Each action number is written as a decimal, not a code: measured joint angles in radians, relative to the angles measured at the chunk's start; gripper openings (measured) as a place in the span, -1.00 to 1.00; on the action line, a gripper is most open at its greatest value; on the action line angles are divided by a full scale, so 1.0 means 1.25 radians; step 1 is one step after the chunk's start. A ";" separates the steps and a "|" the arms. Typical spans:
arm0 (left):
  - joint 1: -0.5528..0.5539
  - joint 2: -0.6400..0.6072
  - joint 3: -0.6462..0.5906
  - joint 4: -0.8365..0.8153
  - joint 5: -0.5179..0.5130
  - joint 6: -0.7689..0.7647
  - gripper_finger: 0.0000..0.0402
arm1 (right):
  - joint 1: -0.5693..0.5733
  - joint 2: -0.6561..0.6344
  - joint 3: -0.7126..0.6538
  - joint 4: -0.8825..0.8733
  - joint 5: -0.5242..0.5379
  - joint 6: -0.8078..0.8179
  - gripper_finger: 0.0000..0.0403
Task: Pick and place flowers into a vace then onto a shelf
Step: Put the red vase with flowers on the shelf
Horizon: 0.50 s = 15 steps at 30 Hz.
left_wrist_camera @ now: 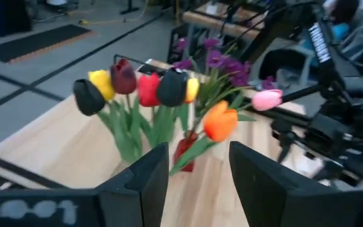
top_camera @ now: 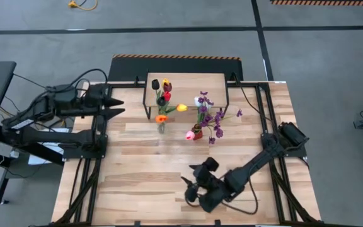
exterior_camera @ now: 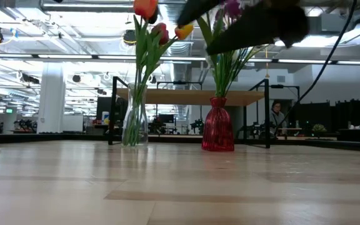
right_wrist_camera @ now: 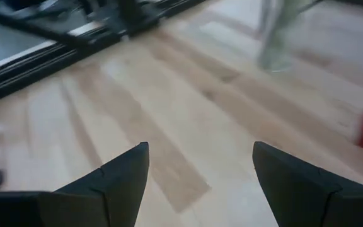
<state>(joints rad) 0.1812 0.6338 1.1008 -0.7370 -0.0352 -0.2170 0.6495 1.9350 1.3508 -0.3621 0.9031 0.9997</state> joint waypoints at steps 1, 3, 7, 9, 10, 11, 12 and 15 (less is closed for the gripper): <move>-0.005 -0.010 -0.014 0.012 0.003 -0.004 -0.23 | 0.012 0.000 0.000 -0.035 0.028 0.038 0.37; -0.015 -0.029 -0.050 0.051 0.021 -0.009 -0.23 | 0.038 0.000 0.000 -0.131 0.091 0.145 0.37; -0.035 -0.055 -0.126 0.131 0.057 -0.010 -0.23 | 0.091 0.000 0.000 -0.382 0.195 0.428 0.37; -0.046 -0.063 -0.166 0.176 0.079 -0.010 -0.23 | 0.113 -0.001 -0.006 -0.469 0.225 0.522 0.37; -0.051 -0.066 -0.187 0.199 0.090 -0.010 -0.23 | 0.121 -0.002 -0.021 -0.481 0.245 0.544 0.37; -0.058 -0.069 -0.207 0.222 0.098 -0.010 -0.23 | 0.128 -0.002 -0.040 -0.480 0.268 0.562 0.37; -0.065 -0.072 -0.229 0.245 0.106 -0.009 -0.23 | 0.133 -0.002 -0.061 -0.477 0.292 0.583 0.37; -0.091 -0.075 -0.304 0.336 0.109 -0.009 -0.23 | 0.141 -0.002 -0.133 -0.448 0.346 0.679 0.37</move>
<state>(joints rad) 0.0680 0.5400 0.7207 -0.3175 0.1013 -0.2287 0.8253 1.9324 1.1844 -0.9225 1.3357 1.8489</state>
